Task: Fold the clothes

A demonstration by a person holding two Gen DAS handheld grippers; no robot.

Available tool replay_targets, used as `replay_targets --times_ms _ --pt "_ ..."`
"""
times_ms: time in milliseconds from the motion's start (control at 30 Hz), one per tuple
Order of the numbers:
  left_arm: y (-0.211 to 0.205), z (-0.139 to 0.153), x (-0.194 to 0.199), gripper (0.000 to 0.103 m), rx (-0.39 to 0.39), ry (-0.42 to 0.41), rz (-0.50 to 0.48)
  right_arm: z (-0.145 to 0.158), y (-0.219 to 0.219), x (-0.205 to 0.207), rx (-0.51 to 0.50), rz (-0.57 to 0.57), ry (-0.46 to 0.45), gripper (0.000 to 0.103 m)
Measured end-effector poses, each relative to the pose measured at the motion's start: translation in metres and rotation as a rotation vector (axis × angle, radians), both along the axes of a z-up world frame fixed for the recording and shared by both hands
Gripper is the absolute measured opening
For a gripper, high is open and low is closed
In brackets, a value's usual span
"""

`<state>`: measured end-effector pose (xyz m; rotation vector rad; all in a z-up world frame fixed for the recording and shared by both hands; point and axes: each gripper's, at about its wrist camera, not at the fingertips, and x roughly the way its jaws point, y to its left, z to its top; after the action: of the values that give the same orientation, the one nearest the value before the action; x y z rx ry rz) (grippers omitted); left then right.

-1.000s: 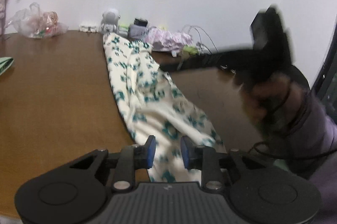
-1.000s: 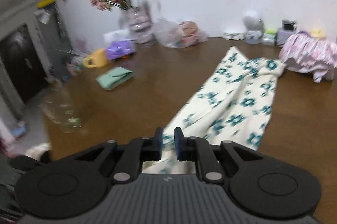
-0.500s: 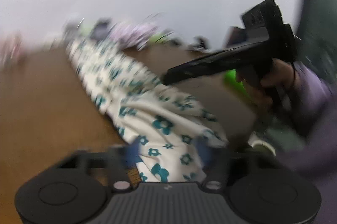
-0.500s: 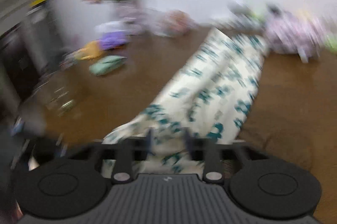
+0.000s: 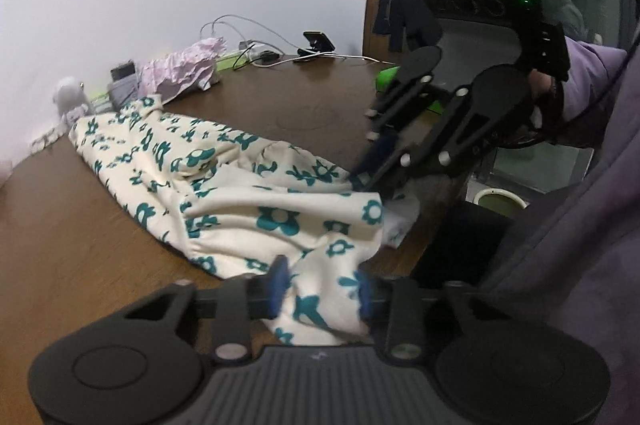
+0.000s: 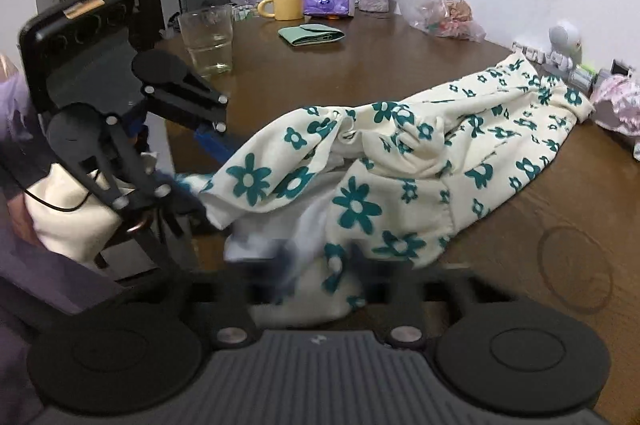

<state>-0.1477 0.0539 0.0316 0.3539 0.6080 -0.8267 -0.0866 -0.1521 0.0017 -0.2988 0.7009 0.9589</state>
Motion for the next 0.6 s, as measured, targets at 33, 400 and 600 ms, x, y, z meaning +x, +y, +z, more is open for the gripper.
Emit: replay_targets --times_ms 33,400,600 --pt "0.000 0.003 -0.005 0.019 -0.009 0.021 -0.017 0.002 -0.002 -0.006 -0.013 0.017 0.008 0.009" --pt "-0.006 -0.011 -0.071 0.094 0.183 -0.379 -0.183 0.004 -0.002 -0.077 -0.102 0.217 -0.216 0.086" --pt "-0.026 -0.035 -0.073 0.052 0.314 -0.418 -0.259 -0.012 0.017 -0.079 -0.230 0.252 -0.315 0.057"
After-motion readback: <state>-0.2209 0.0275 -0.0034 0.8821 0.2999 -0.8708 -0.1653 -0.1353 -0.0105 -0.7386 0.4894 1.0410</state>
